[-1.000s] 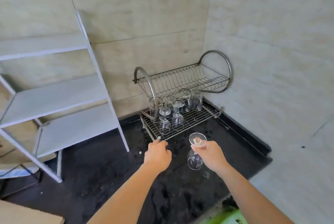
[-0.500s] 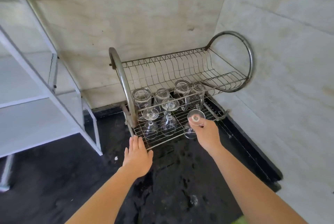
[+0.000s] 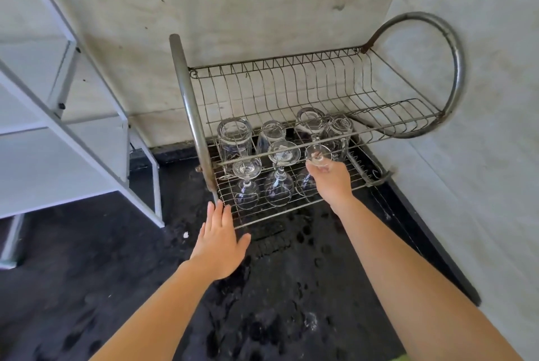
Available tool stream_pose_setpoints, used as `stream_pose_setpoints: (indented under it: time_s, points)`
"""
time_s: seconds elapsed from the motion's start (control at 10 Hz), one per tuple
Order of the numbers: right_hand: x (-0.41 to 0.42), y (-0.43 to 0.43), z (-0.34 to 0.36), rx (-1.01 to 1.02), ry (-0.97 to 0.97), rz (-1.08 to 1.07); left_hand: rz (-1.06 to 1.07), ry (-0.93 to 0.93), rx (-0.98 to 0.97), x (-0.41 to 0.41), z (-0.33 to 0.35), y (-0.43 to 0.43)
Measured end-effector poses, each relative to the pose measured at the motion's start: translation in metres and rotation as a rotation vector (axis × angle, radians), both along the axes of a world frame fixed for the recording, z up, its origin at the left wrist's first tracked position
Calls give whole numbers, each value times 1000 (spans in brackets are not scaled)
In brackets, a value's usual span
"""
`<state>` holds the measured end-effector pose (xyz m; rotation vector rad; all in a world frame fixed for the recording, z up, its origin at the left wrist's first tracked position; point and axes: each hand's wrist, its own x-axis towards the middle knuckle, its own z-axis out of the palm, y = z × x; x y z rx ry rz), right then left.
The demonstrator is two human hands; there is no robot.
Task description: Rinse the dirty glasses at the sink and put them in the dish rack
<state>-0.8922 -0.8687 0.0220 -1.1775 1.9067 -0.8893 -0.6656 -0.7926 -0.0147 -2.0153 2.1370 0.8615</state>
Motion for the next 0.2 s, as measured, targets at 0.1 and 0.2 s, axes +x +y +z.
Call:
stream_pose_setpoints:
  time_s: [0.1, 0.2]
  points:
    - [-2, -4, -4, 55, 4, 56, -8, 7, 22, 1, 0, -1]
    - [-1, -4, -3, 108, 19, 62, 3, 10, 35, 1, 0, -2]
